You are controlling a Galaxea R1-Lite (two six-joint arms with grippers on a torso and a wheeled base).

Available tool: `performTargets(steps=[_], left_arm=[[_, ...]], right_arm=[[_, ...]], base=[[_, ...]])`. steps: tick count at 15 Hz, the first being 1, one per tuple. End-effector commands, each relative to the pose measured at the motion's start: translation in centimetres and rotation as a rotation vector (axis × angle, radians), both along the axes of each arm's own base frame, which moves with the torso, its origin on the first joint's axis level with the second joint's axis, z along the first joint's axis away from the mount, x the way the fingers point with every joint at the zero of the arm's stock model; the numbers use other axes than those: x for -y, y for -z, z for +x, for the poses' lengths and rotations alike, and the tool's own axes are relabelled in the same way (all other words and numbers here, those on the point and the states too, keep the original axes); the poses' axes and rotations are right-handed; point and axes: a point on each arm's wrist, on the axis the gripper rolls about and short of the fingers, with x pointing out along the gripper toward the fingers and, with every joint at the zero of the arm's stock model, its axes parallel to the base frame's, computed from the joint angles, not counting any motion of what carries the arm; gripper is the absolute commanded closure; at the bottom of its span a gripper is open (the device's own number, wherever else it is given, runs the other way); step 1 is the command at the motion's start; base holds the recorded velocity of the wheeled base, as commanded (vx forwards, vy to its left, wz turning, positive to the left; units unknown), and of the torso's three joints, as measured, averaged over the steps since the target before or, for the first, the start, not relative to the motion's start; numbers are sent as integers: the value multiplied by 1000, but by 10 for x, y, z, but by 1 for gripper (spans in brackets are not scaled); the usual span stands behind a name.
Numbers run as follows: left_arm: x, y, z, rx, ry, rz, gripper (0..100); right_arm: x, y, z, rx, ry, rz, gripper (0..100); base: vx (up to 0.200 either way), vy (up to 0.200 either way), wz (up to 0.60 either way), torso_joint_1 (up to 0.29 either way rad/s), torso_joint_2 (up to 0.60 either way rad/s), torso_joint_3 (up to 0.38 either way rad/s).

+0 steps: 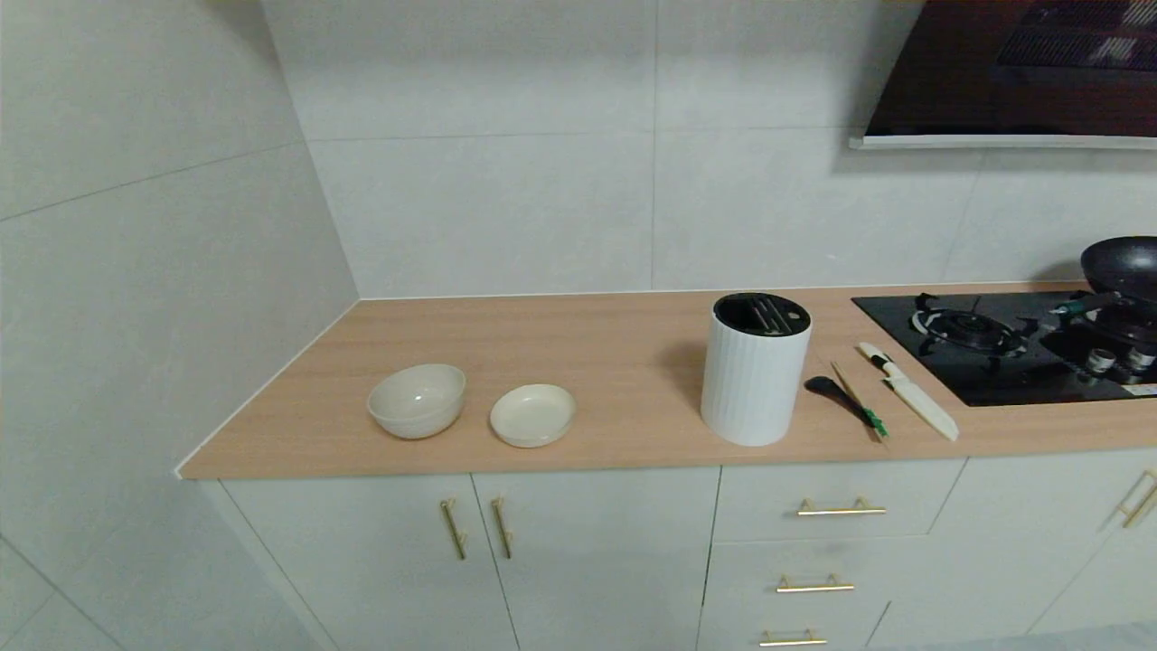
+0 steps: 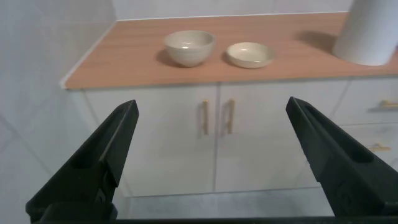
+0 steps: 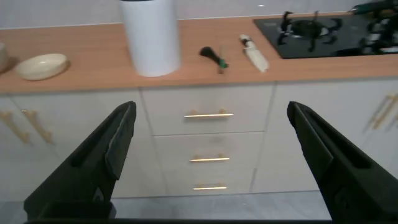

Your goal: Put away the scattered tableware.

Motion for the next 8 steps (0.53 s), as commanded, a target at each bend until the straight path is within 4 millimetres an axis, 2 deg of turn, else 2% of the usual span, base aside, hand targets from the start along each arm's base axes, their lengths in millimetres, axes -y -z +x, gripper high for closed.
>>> performTargets(steps=[1,8], left_arm=[[0,0,0,0,0,-1,0],[0,0,0,0,0,-1,0]], right_arm=[[0,0,0,-2,-1,0,0],[0,0,0,-2,-1,0,0]], base=[[0,200,0,-12,7,7],[0,200,0,6,3,2]])
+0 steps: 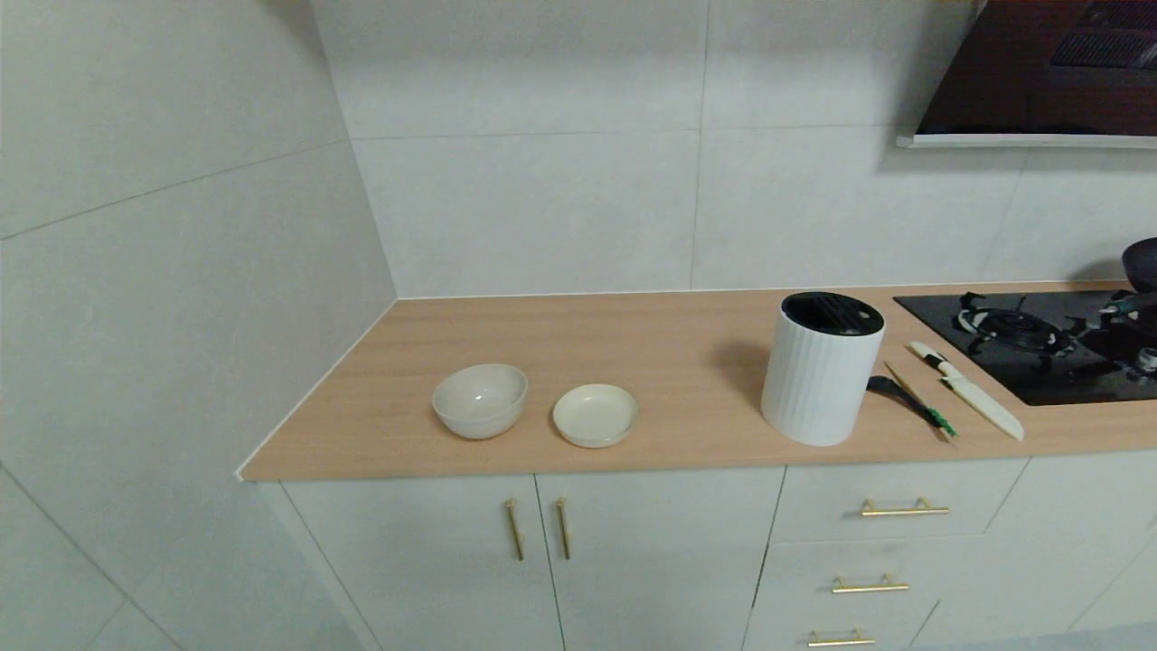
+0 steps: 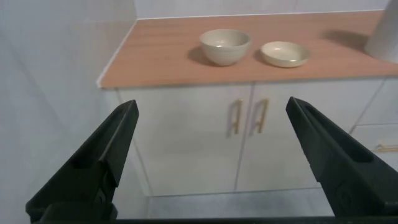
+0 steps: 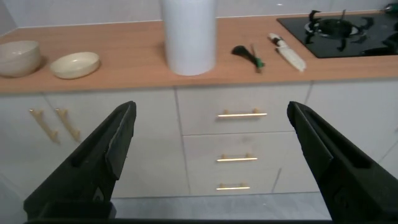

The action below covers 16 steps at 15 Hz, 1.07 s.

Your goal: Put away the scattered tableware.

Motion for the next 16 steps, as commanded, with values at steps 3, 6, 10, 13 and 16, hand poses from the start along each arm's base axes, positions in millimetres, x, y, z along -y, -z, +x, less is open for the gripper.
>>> performTargets(steps=[3,6,10,13,16], left_arm=[[0,0,0,0,0,1,0],[0,0,0,0,0,0,0],[0,0,0,0,0,1,0],[0,0,0,0,0,1,0],[0,0,0,0,0,1,0]], right_arm=[[0,0,0,-2,0,0,0],[0,0,0,-2,0,0,0],[0,0,0,-2,0,0,0],[0,0,0,-2,0,0,0],[0,0,0,-2,0,0,0]], base=[[0,200,0,1,-1,2],[0,200,0,7,1,1],[0,100,0,1,0,0],[0,0,0,0,0,0],[0,0,0,0,0,0]])
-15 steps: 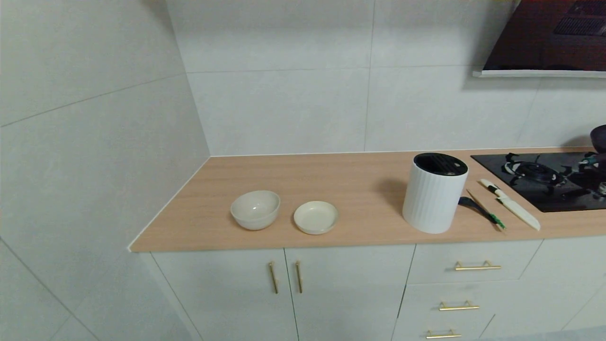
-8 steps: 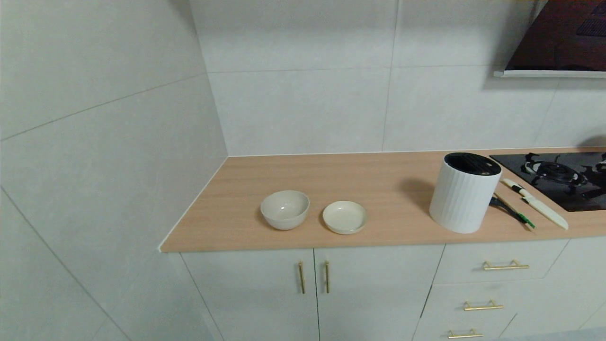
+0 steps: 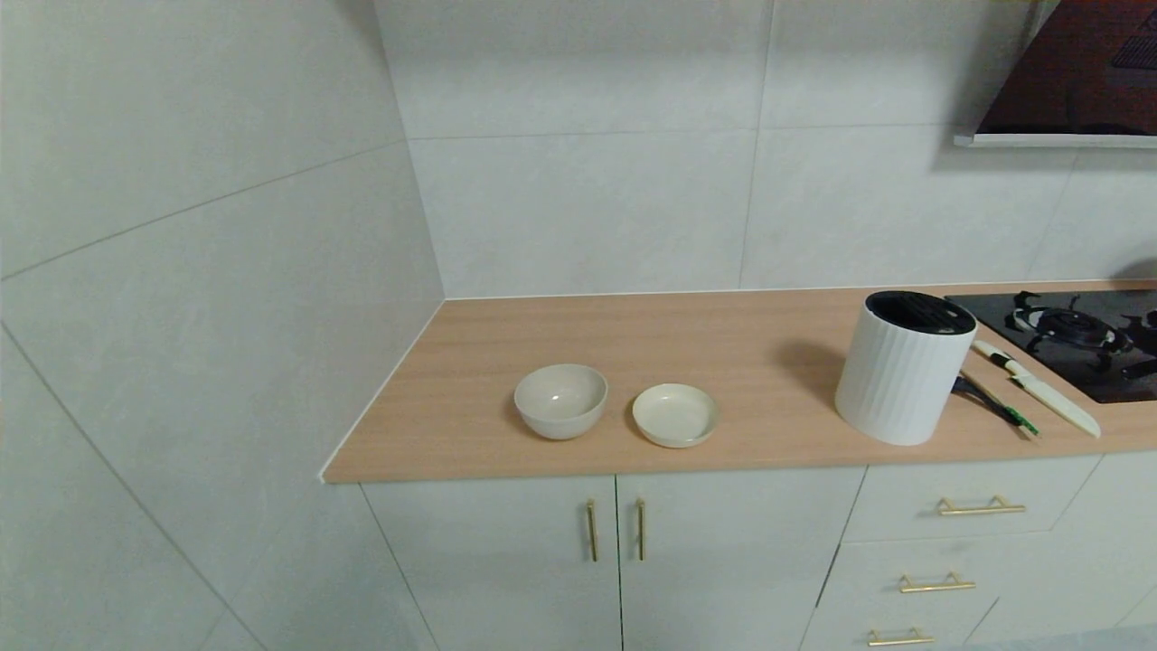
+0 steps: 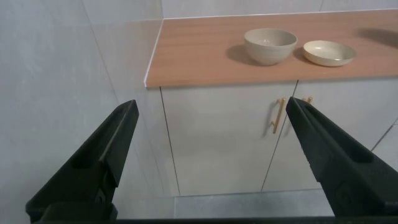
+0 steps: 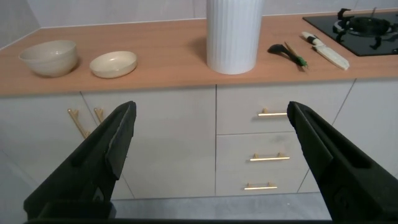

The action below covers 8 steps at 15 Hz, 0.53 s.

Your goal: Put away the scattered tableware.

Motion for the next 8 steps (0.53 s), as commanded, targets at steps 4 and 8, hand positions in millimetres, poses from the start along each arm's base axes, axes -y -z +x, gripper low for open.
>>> performTargets(steps=[4,8], left_arm=[[0,0,0,0,0,1,0],[0,0,0,0,0,0,0]], right_arm=[[0,0,0,-2,-1,0,0],[0,0,0,-2,-1,1,0]], base=[[0,0,0,0,0,0],[0,0,0,0,0,0]])
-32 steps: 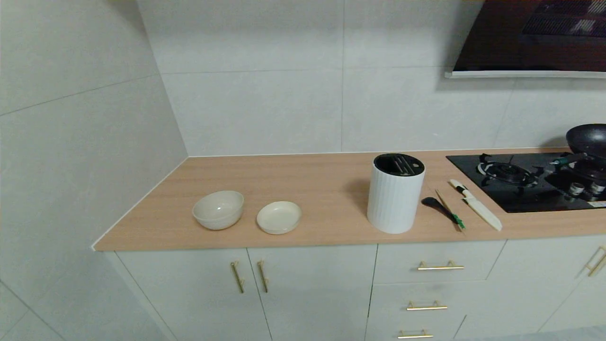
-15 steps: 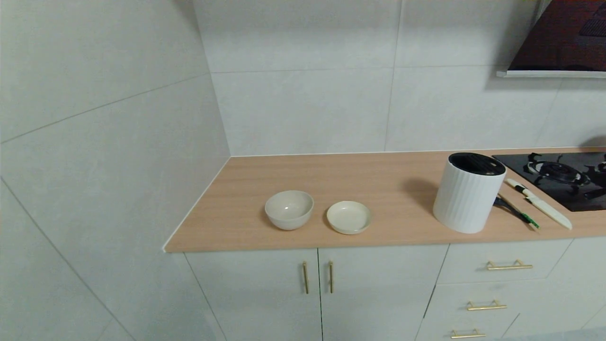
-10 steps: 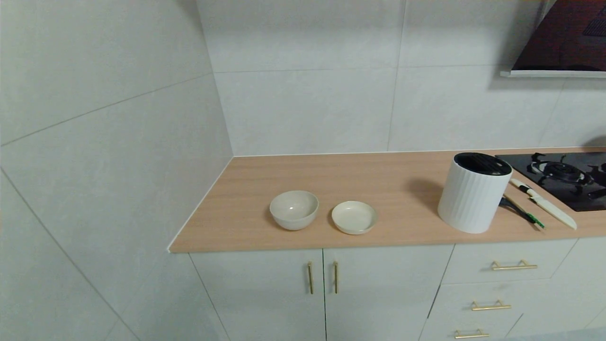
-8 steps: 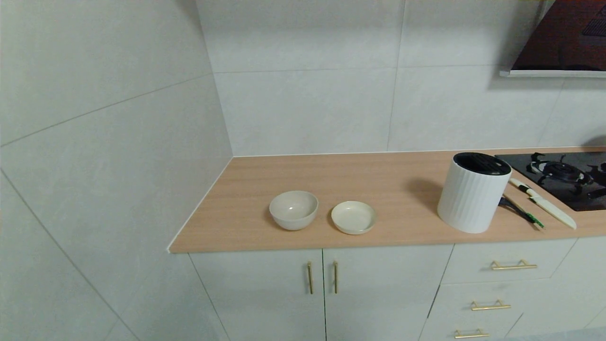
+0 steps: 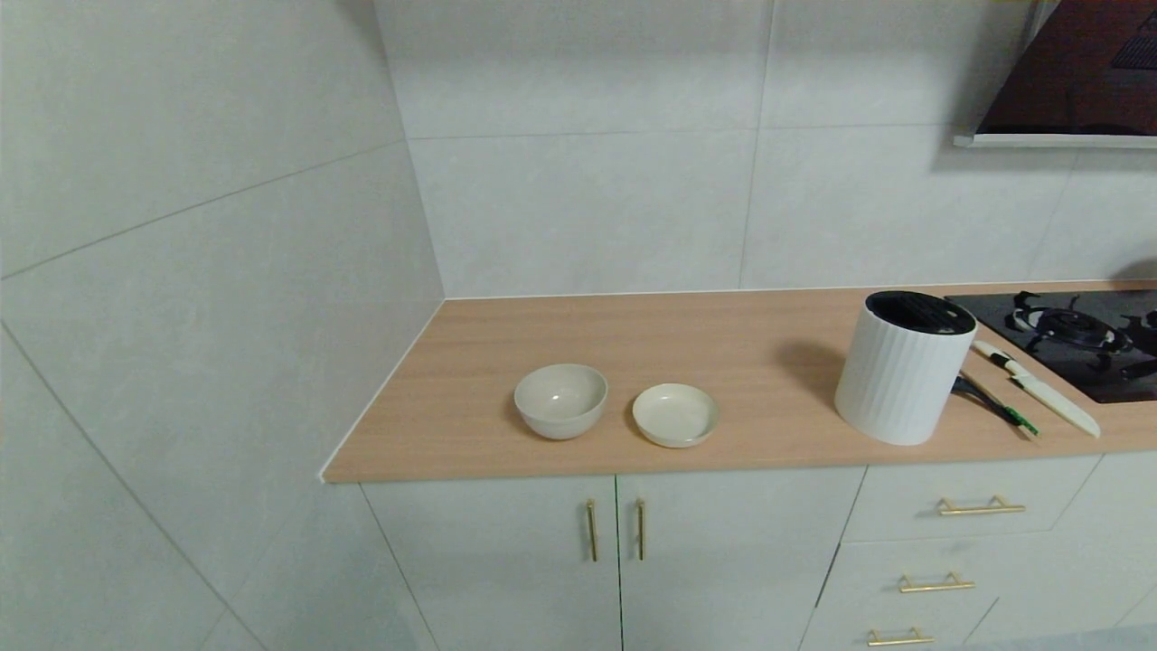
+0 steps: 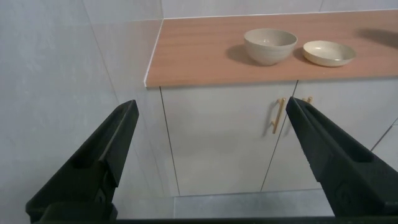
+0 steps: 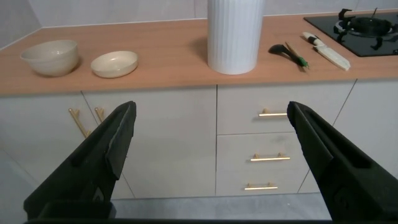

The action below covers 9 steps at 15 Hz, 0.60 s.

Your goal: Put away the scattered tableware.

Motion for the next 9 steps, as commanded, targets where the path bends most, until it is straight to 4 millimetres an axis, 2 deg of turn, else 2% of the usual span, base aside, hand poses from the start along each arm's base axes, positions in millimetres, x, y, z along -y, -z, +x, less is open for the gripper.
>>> performTargets(steps=[1,3,9], left_arm=[[0,0,0,0,0,0,0],[0,0,0,0,0,1,0],[0,0,0,0,0,0,0]], right_arm=[[0,0,0,-2,0,-1,0],[0,0,0,-2,0,1,0],[0,0,0,-2,0,1,0]], base=[[0,0,0,0,0,0],[0,0,0,-45,99,50],[0,0,0,-179,382,204]])
